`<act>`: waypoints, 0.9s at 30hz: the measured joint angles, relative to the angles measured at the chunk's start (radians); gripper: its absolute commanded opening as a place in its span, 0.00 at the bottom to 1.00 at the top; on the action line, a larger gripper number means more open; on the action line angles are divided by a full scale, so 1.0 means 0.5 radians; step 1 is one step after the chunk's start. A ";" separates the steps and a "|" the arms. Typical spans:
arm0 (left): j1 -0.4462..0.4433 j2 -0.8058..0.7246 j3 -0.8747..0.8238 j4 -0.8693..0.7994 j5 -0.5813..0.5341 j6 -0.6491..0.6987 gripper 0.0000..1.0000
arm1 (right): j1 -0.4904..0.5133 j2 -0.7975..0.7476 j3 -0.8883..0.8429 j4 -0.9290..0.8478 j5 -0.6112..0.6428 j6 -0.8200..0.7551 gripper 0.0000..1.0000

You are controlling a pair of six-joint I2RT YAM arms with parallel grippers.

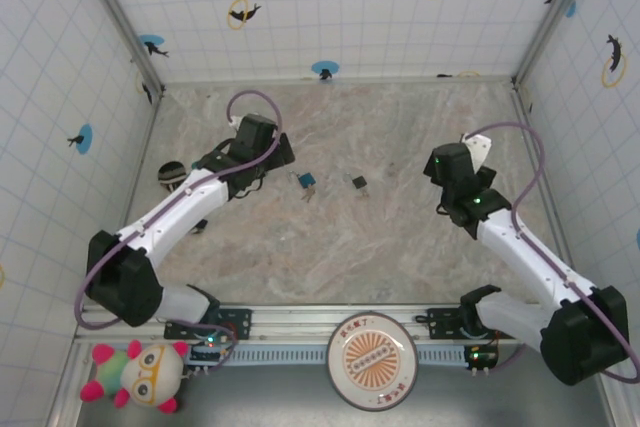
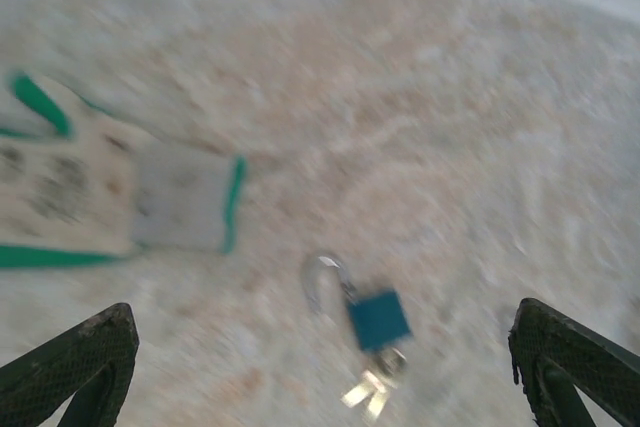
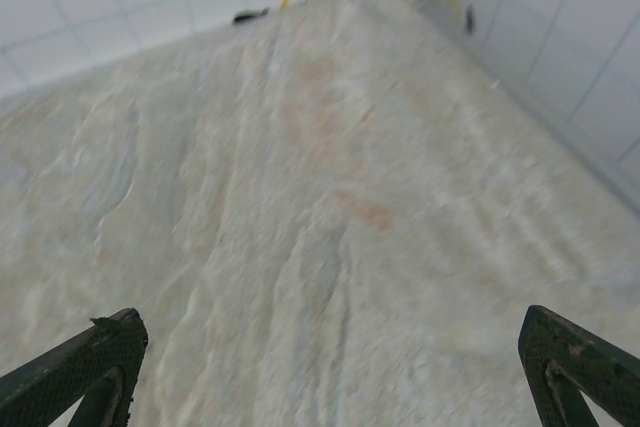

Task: Unlock with the key

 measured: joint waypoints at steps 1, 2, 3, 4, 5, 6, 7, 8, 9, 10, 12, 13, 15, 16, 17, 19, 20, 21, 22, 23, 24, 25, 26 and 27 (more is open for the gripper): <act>0.008 -0.021 -0.017 0.040 -0.086 0.047 0.97 | -0.001 -0.015 -0.002 0.016 0.050 -0.034 0.99; 0.023 -0.053 -0.049 0.097 -0.193 0.119 0.97 | -0.001 -0.041 -0.020 0.091 0.119 -0.102 0.99; 0.037 -0.085 -0.089 0.159 -0.278 0.184 0.97 | -0.001 -0.071 -0.057 0.192 0.180 -0.173 0.99; 0.054 -0.120 -0.143 0.231 -0.369 0.250 0.97 | -0.001 -0.106 -0.114 0.317 0.234 -0.246 0.99; 0.076 -0.152 -0.208 0.317 -0.452 0.316 0.97 | -0.002 -0.148 -0.198 0.470 0.289 -0.342 0.99; 0.108 -0.190 -0.300 0.437 -0.523 0.404 0.97 | -0.005 -0.189 -0.302 0.638 0.344 -0.448 0.99; 0.143 -0.223 -0.390 0.545 -0.571 0.475 0.97 | -0.010 -0.216 -0.393 0.777 0.385 -0.533 0.99; 0.185 -0.253 -0.481 0.648 -0.601 0.544 0.97 | -0.018 -0.231 -0.491 0.923 0.430 -0.631 0.99; 0.242 -0.276 -0.579 0.758 -0.623 0.614 0.97 | -0.031 -0.230 -0.568 1.030 0.464 -0.714 0.99; 0.288 -0.287 -0.649 0.838 -0.632 0.658 0.97 | -0.047 -0.223 -0.619 1.103 0.486 -0.777 0.99; 0.402 -0.280 -0.768 0.986 -0.654 0.737 0.97 | -0.108 -0.181 -0.674 1.209 0.526 -0.870 0.99; 0.452 -0.269 -0.813 1.064 -0.668 0.777 0.97 | -0.137 -0.158 -0.686 1.267 0.533 -0.893 0.99; 0.552 -0.229 -0.903 1.257 -0.682 0.867 0.97 | -0.195 -0.111 -0.752 1.440 0.531 -0.935 0.99; 0.598 -0.200 -0.939 1.342 -0.681 0.890 0.97 | -0.216 -0.094 -0.794 1.512 0.527 -0.937 0.99; 0.639 -0.167 -0.977 1.427 -0.672 0.917 0.97 | -0.240 -0.066 -0.841 1.572 0.513 -0.929 0.99; 0.705 -0.096 -1.062 1.600 -0.656 0.946 0.97 | -0.294 0.011 -0.910 1.648 0.470 -0.905 0.99; 0.729 -0.064 -1.117 1.701 -0.636 0.970 0.97 | -0.319 0.056 -0.942 1.689 0.451 -0.892 0.99; 0.742 -0.040 -1.178 1.804 -0.616 0.990 0.97 | -0.343 0.105 -0.983 1.760 0.426 -0.884 0.99; 0.745 -0.022 -1.230 1.885 -0.602 1.020 0.97 | -0.359 0.142 -1.019 1.833 0.416 -0.883 0.99; 0.746 -0.001 -1.273 1.966 -0.592 1.041 0.97 | -0.369 0.174 -1.055 1.903 0.395 -0.884 0.99; 0.749 0.025 -1.315 2.052 -0.579 1.063 0.97 | -0.391 0.200 -1.088 1.971 0.352 -0.886 0.99; 0.754 0.046 -1.354 2.139 -0.568 1.077 0.97 | -0.419 0.220 -1.105 2.024 0.314 -0.883 0.99; 0.764 0.067 -1.397 2.242 -0.556 1.091 0.97 | -0.459 0.249 -1.118 2.107 0.266 -0.875 0.99; 0.777 0.085 -1.438 2.330 -0.534 1.109 0.97 | -0.505 0.282 -1.131 2.205 0.219 -0.861 0.99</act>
